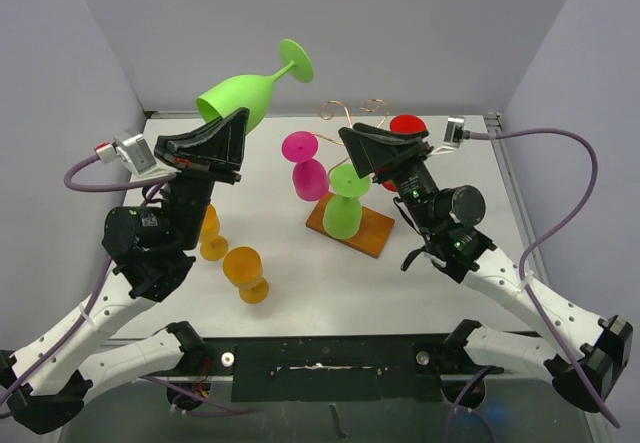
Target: Place the wine glass upside down on the wine glass rack
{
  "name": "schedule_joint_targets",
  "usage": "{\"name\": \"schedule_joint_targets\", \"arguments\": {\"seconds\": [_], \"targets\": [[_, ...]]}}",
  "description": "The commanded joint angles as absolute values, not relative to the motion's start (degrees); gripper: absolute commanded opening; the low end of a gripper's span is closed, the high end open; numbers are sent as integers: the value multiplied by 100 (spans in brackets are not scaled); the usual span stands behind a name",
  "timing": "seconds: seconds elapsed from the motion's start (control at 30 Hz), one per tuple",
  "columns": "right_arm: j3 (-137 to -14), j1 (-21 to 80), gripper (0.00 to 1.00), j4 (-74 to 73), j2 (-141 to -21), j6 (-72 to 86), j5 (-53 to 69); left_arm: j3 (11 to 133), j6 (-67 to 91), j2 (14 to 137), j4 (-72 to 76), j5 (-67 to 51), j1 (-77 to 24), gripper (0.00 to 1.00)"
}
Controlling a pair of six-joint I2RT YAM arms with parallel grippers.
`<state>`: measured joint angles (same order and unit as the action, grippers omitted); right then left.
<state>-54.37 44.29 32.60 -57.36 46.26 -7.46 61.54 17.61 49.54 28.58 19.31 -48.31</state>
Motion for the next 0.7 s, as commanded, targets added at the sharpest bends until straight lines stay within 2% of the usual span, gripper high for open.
{"name": "schedule_joint_targets", "arguments": {"seconds": [0.0, 0.17, 0.37, 0.67], "targets": [[-5819, 4394, 80, 4852, -6162, 5591, -517, 6320, 1816, 5155, 4007, 1558, -4840, 0], [-6234, 4401, 76, 4966, -6623, 6289, -506, 6353, 1921, 5370, 4218, 1234, -4836, 0], [-6879, 4401, 60, 4924, -7302, 6963, -562, 6238, 2005, 5509, 4544, 676, -4859, 0], [-7377, 4463, 48, 5221, -7955, 7519, -545, 6091, 2053, 5457, 4632, 357, -4859, 0]]}}
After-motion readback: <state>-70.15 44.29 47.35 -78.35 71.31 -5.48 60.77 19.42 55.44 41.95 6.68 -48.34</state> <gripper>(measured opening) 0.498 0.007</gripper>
